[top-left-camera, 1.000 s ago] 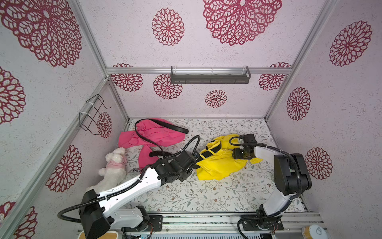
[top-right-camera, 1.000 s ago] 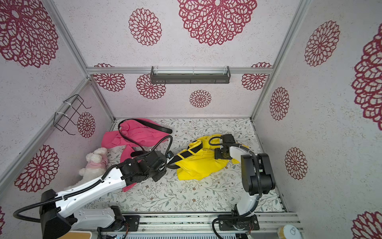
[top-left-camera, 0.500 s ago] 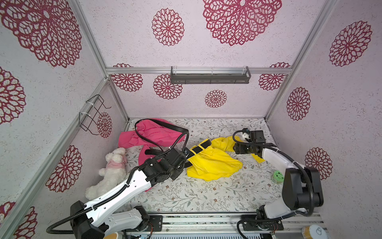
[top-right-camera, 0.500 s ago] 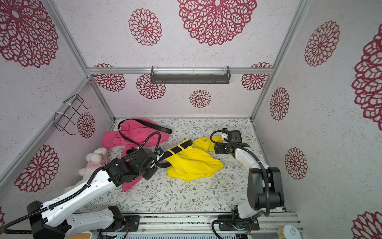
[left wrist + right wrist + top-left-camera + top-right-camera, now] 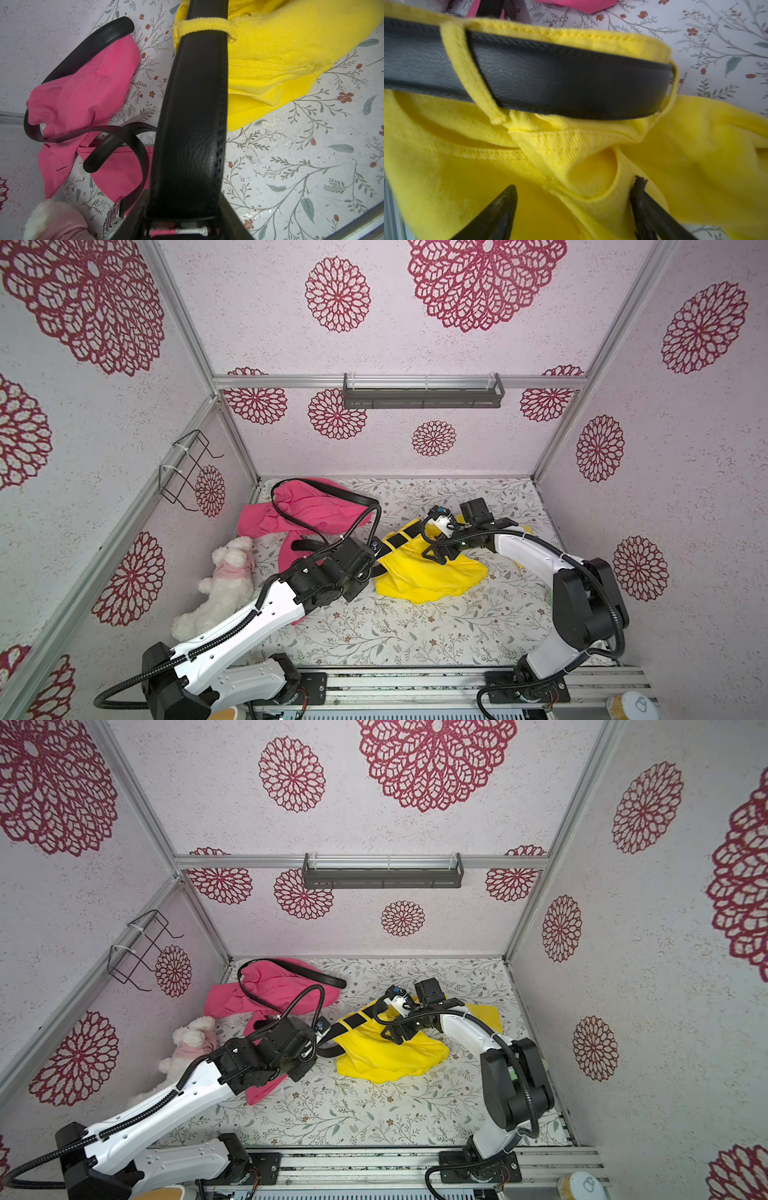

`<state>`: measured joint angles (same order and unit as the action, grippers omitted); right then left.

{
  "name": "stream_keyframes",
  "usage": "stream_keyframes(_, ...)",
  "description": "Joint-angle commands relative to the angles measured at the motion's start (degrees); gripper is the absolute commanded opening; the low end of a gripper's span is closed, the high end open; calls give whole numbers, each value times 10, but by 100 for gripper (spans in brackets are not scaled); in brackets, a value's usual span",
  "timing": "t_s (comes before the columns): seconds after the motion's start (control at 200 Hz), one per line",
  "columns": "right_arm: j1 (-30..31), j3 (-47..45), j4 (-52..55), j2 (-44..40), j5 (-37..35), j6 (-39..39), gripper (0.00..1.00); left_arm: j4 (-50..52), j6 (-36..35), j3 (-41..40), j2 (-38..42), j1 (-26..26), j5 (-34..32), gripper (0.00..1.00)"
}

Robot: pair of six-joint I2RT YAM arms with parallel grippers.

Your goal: Remove the belt from the trousers

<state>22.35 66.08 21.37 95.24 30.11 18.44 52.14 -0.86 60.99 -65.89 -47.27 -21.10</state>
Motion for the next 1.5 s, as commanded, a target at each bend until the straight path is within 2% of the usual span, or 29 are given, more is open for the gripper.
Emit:
stream_keyframes(0.0, 2, 27, -33, 5, -11, -16, 77, -25, -5, 20, 7, -2, -13, 21)
stream_keyframes(0.04, 2, 28, -50, 10, -15, -27, 71, -27, -7, 20, 6, -2, -13, 21)
stream_keyframes(0.105, 2, 32, -64, 16, -13, -31, 55, -28, -9, 22, 5, -2, -15, 20)
stream_keyframes(0.14, 2, 38, -63, 17, -17, -33, 41, -28, -10, 23, 6, -2, -17, 20)
stream_keyframes(0.205, 0, 49, -53, 20, -44, -31, 8, -24, -13, 26, 9, -2, -22, 20)
stream_keyframes(0.23, -2, 53, -48, 18, -59, -31, 0, -24, -14, 28, 11, -2, -24, 20)
stream_keyframes(0.34, -32, 64, -37, 1, -130, -56, 0, -17, -28, 40, 21, -2, -33, 20)
stream_keyframes(0.485, -121, 80, -19, -40, -199, -113, 0, 3, -47, 79, 22, -2, -41, 19)
stream_keyframes(0.6, -167, 110, 17, -53, -297, -120, 0, 13, -62, 109, 23, -5, -52, 19)
stream_keyframes(0.691, -208, 131, 38, -57, -338, -135, 0, 17, -69, 126, 30, -8, -65, 18)
stream_keyframes(0.876, -289, 127, 29, -81, -365, -168, 0, 18, -77, 99, 56, -1, -132, 15)
stream_keyframes(1.101, -368, 115, 15, -101, -364, -192, 0, 15, -13, 17, 76, 77, -151, 11)
stream_keyframes(1.191, -366, 112, 15, -103, -323, -194, 0, 5, 15, -11, 75, 95, -140, 10)
stream_keyframes(1.261, -340, 101, 15, -107, -296, -196, 0, -23, 32, -34, 61, 92, -110, 11)
stream_keyframes(1.396, -271, 71, 19, -133, -287, -196, 0, -50, 91, -42, -25, 88, -85, 11)
stream_keyframes(1.496, -250, 45, 17, -163, -289, -203, 0, -70, 129, -51, -94, 88, -58, 13)
